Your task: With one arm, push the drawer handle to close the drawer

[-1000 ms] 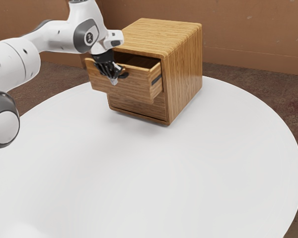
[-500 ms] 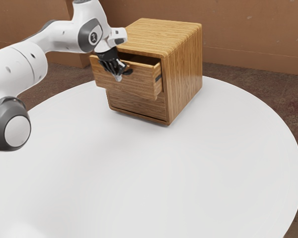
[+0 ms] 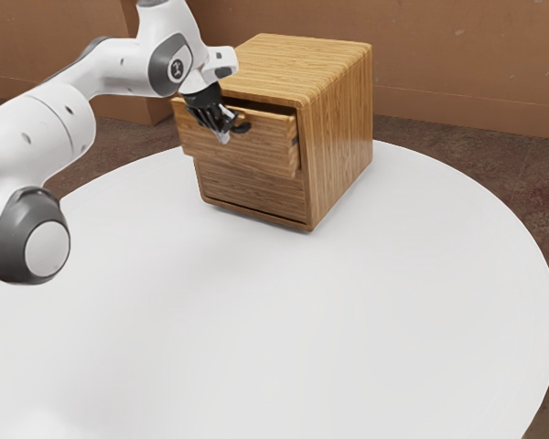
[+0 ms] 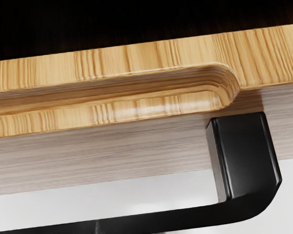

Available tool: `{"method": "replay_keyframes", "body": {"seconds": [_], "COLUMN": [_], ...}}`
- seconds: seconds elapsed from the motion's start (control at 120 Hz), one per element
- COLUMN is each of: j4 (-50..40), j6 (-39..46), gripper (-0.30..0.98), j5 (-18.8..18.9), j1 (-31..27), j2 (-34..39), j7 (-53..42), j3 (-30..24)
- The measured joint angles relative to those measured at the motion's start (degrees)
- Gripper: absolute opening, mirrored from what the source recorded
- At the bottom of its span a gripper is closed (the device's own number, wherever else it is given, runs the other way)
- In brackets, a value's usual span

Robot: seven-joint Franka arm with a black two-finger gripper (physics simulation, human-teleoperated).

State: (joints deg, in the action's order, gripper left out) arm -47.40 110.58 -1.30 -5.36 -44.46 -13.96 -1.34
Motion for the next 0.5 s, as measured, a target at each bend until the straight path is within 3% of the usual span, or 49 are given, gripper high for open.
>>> {"method": "replay_keyframes", "body": {"seconds": [0.5], "j4": [4.5], "j6": [3.4], "gripper": [-0.09], "j5": [0.0], "j1": [0.1], "j2": [-3.9], "j7": [-0.8], "j3": [-0.9]}}
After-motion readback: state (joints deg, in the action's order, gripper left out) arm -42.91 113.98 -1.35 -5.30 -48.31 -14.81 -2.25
